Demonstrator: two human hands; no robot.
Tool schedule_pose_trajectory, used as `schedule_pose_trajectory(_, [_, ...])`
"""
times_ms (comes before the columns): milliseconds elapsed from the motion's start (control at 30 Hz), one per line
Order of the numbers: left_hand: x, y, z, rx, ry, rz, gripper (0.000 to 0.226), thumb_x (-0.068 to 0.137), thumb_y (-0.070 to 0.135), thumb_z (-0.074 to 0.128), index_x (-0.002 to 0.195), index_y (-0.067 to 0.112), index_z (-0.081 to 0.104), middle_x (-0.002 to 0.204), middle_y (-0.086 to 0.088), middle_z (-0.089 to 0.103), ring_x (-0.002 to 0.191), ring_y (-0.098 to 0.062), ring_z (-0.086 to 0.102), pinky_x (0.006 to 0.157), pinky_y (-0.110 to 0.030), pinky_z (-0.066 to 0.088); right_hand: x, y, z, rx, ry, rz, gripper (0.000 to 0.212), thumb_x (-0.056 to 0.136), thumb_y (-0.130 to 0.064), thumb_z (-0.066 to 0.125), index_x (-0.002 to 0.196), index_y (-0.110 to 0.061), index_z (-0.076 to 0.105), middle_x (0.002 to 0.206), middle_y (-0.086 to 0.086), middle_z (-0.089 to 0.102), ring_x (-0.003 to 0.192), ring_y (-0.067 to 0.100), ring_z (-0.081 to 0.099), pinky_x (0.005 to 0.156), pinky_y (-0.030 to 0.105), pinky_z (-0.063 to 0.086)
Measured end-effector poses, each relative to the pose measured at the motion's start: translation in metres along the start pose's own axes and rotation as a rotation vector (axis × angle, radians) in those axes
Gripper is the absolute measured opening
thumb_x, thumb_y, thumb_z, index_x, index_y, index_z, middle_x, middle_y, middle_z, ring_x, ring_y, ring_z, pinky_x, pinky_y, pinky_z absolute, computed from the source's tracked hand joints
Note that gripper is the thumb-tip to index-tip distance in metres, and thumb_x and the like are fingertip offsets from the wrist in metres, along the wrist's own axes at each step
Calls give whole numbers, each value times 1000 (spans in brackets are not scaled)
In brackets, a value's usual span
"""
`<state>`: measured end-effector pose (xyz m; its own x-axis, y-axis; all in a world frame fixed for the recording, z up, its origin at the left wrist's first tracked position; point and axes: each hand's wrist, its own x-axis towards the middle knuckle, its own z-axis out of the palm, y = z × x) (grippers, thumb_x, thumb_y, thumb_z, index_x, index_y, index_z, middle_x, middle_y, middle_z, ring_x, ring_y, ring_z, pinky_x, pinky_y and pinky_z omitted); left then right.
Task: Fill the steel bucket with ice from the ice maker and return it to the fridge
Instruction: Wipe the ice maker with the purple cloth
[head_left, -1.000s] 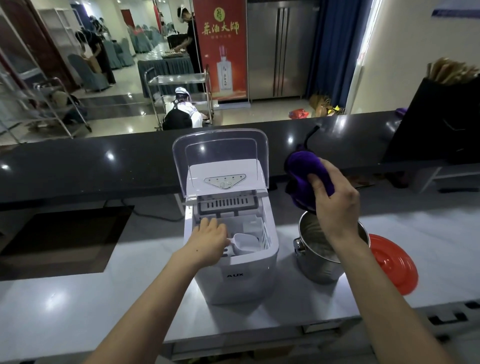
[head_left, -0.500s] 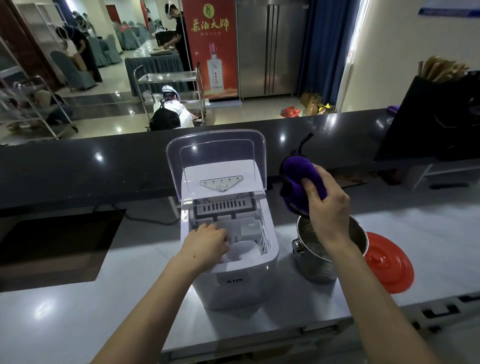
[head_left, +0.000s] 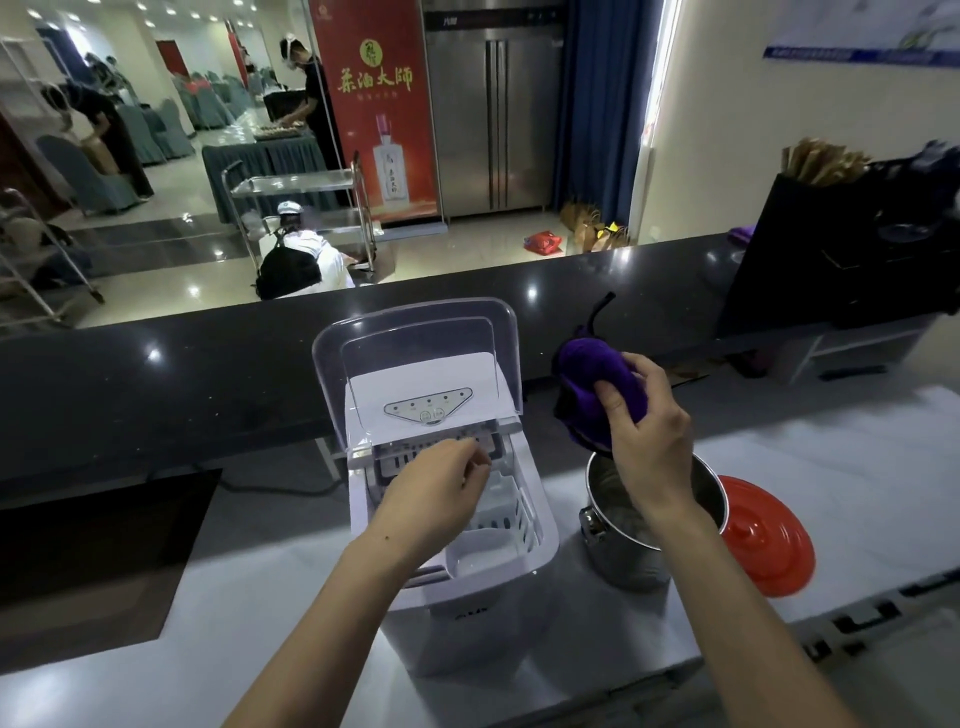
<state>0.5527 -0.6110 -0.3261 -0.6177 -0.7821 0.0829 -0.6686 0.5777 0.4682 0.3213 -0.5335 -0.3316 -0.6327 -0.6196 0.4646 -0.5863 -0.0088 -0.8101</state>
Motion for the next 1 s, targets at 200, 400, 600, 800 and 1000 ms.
schedule_pose_trajectory(200, [26,46,-3,-149,94,53,18,106,28,52,112,24,67,104,10,67,92,-4,61,85,-28,53,8,11,-8,-2,11,49,33,100,-43,66,126,-25,56,107,-8,65,94,14,64,70,17,46])
schedule_pose_trajectory(400, [59,85,14,-241,164,14,23,105,30,54,124,22,64,112,8,68,97,-5,59,82,-18,42,39,38,-5,74,-46,76,29,100,-49,62,124,-38,51,106,-18,63,98,3,63,82,39,58])
schedule_pose_trajectory(600, [114,123,37,-427,125,-116,34,105,41,53,131,22,60,110,13,65,93,2,58,69,-8,41,78,67,-1,142,-105,89,23,102,-44,62,122,-40,52,106,-16,65,99,4,64,86,41,57])
schedule_pose_trajectory(800, [166,134,51,-543,161,-184,32,103,41,57,126,23,68,96,18,67,86,8,62,62,0,42,118,92,7,215,-229,123,27,104,-46,57,128,-37,53,109,-16,64,101,4,64,86,37,58])
schedule_pose_trajectory(1000, [207,137,62,-643,237,-280,24,97,41,64,110,24,73,97,10,75,92,-2,70,74,-15,54,151,111,23,380,-318,207,23,107,-33,56,129,-27,57,113,-8,68,102,6,66,82,27,53])
